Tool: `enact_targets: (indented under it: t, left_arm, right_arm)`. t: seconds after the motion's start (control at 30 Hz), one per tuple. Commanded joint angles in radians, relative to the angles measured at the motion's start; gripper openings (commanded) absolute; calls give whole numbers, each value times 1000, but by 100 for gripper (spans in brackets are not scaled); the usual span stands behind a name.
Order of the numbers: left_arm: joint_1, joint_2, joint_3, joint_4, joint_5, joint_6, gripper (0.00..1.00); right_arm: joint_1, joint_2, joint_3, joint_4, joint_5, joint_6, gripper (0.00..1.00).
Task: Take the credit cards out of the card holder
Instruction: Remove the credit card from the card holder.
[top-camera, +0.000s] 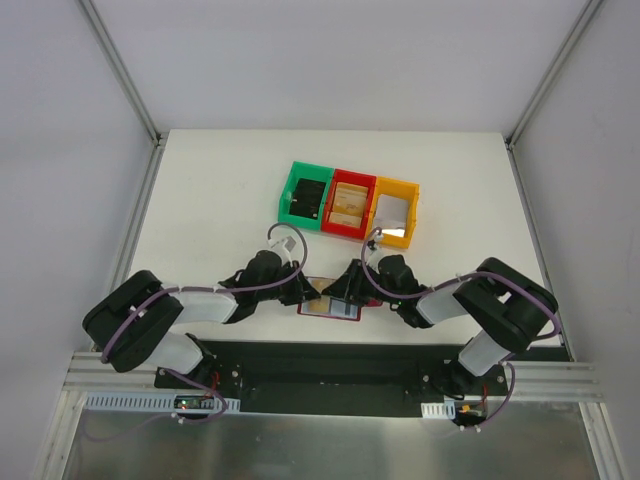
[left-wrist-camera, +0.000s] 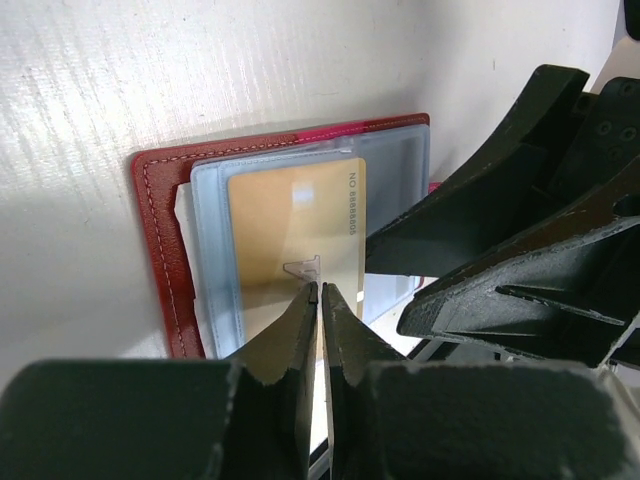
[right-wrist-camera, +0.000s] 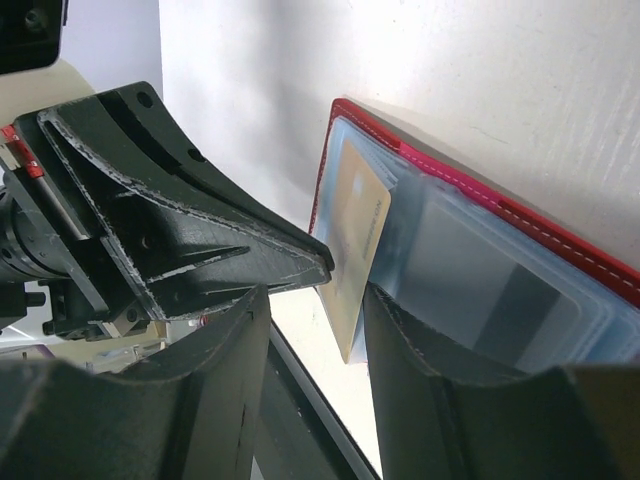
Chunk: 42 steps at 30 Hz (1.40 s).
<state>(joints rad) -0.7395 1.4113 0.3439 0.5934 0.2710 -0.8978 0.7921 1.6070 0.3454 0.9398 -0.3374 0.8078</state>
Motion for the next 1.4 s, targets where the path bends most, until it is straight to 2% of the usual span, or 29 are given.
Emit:
enact_targets:
  t: [0.0,0.27,0.53,0.7,1.37]
  left_arm:
    - [5,-72,-8,-55,-47,28,5]
    - [11,-89,-14,-75,-62,33,8]
    - [11,-61,-16,-96,-84,30,0]
    - [11,-46,-13,-95,-82,33,0]
    - [11,34,-29,23,-13,-1,0]
  right_arm:
    - [-7,7,15,90,-23,11,45]
    - [-7,13,14,111,-28,19,45]
    - [-8,14,7,122,-29,24,45]
    - [-8,19,7,129,-32,25,45]
    - [-8,74,23,200,-74,56,46]
